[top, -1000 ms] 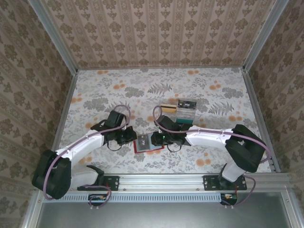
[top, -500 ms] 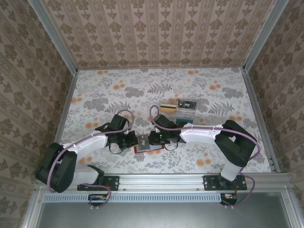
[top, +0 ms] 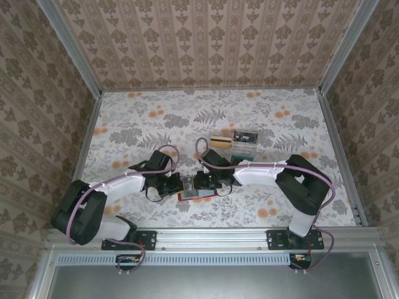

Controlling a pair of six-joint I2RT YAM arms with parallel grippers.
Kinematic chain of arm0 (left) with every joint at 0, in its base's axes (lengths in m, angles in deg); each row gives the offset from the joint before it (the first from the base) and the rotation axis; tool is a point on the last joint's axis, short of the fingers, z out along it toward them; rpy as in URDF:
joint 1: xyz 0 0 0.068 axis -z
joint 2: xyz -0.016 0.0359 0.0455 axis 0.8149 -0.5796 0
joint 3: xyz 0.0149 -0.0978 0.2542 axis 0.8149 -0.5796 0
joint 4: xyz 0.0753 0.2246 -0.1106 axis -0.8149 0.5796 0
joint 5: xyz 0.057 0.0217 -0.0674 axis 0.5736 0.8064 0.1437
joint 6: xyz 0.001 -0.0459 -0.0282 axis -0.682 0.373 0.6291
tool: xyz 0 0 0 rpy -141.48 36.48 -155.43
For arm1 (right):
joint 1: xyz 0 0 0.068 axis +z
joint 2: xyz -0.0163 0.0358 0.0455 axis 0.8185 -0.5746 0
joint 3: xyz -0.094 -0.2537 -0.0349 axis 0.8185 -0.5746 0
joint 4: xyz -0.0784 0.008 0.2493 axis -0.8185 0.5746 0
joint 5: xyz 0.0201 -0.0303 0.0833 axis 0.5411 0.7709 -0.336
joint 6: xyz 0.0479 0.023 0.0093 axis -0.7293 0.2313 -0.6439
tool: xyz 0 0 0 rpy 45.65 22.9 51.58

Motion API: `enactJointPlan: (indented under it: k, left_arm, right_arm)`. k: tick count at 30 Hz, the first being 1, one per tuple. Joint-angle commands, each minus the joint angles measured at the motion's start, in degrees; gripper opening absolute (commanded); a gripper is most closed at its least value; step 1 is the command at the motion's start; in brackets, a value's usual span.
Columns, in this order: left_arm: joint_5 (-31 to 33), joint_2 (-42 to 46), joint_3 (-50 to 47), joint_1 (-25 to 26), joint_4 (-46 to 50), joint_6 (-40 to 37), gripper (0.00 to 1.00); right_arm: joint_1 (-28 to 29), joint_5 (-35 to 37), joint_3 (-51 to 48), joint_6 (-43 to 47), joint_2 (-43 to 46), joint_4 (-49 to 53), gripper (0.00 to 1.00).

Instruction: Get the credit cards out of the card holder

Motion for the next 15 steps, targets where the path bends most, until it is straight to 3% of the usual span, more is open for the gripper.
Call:
enactJointPlan:
  k: [1, 15]
  left_arm:
    - [1.6, -1.5, 0.0, 0.5, 2.4, -0.8, 0.0]
    - [2.0, -1.6, 0.1, 0.6, 2.9, -0.8, 0.0]
  right_arm:
    - [-0.3, -1.9, 0.9, -1.3, -1.3, -1.4, 0.19]
    - [-1.4, -0.2, -1.1, -1.9, 0.0, -0.8, 0.19]
